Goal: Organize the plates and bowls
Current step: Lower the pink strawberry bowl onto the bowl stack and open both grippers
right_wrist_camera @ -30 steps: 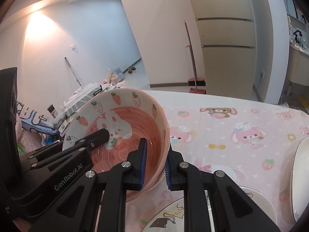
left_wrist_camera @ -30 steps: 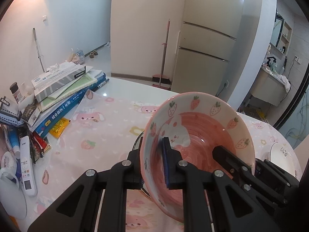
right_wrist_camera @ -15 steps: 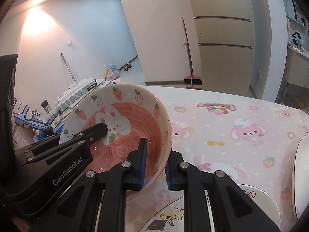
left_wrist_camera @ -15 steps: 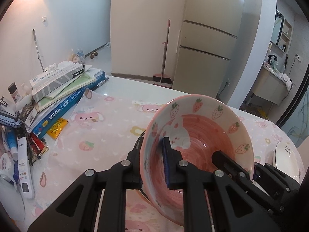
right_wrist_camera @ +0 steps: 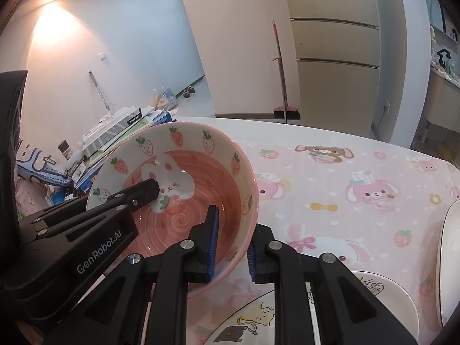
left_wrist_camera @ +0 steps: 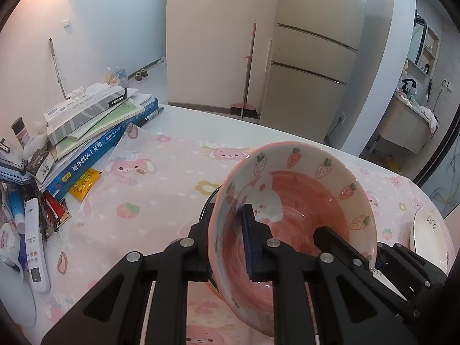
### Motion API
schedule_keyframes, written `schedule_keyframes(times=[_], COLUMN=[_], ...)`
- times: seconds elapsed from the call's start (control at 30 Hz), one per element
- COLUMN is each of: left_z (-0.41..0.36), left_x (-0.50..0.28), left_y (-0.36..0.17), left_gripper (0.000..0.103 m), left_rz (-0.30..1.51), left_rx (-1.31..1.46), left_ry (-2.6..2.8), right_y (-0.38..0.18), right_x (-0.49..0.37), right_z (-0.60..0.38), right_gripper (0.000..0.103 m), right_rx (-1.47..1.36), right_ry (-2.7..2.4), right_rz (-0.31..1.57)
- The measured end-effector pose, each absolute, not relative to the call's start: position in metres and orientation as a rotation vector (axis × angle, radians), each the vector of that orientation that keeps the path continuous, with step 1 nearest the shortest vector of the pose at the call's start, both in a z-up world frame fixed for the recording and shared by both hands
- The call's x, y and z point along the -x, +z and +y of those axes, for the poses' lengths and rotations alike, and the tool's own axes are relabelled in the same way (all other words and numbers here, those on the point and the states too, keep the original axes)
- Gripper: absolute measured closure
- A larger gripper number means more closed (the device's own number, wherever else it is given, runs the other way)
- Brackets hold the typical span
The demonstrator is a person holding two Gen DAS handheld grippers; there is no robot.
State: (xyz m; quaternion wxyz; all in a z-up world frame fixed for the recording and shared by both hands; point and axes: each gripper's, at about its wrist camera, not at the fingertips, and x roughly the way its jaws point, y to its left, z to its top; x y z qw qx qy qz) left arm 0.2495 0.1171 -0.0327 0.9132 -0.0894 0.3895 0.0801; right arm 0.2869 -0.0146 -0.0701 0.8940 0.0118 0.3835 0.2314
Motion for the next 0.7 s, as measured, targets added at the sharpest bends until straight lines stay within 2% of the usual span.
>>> schedule_keyframes(times=[0.5, 0.7], left_z=[0.115, 0.119], left_x=[-0.247, -0.243], left_y=[-0.030, -0.025], left_gripper=[0.090, 0.094], left_rz=[0.846, 0.808], left_rx=[0.169, 0.168], left_ry=[0.173, 0.174], right_y=[-0.066, -0.064], right_x=[-0.291, -0.291], right_z=[-0.025, -0.026], right_gripper=[0.084, 0.084], right_rx=[-0.116, -0.130], right_ry=[0.506, 0.527], right_rz=[0.813, 0.780])
